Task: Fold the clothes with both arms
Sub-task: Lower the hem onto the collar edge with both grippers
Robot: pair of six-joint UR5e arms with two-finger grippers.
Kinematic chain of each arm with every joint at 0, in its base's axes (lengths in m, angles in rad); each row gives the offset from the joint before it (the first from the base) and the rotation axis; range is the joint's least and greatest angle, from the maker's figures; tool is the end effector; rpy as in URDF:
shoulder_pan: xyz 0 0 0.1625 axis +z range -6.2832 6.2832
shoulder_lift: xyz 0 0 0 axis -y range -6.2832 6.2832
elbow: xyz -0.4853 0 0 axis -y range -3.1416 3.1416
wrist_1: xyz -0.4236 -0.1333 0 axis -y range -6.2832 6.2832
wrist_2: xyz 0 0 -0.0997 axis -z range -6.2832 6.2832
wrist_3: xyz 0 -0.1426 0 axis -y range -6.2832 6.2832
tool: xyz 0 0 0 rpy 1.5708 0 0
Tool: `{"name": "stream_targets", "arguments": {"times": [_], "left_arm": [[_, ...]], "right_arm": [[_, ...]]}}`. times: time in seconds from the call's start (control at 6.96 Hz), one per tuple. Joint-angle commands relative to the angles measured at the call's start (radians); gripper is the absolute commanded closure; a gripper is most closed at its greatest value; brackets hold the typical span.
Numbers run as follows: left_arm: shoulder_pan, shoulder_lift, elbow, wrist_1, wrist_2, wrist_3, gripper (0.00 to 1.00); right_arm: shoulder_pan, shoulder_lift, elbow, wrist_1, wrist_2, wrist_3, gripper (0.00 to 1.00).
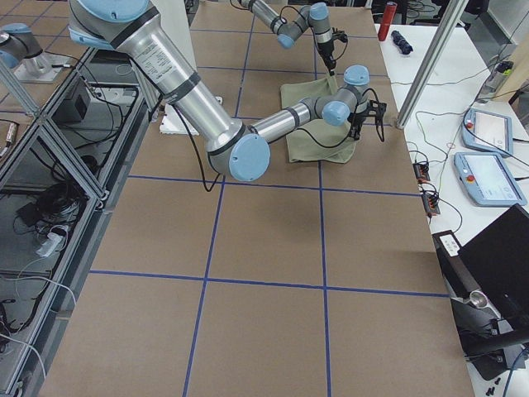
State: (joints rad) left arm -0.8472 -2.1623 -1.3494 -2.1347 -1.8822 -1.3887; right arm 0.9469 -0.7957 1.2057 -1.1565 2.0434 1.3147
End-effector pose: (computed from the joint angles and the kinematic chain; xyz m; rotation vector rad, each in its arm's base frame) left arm 0.4850 -0.6843 0.4127 0.2068 0.9568 -0.4665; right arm -0.4639 -0.7615 0.3534 0.0910 -0.9254 0.4462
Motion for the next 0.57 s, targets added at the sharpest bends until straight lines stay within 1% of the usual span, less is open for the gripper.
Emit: {"name": "stream_targets", "arguments": {"times": [0.0,0.43], "left_arm": [[-0.001,-0.01,0.001,0.001,0.0,-0.003,1.0],[-0.001,-0.01,0.001,0.001,0.0,-0.003,1.0]], "right_arm": [[0.001,0.0,-0.001,0.0,-0.002,0.0,1.0],[0.001,0.004,-0.008,0.001,-0.021,0.0,1.0]]}}
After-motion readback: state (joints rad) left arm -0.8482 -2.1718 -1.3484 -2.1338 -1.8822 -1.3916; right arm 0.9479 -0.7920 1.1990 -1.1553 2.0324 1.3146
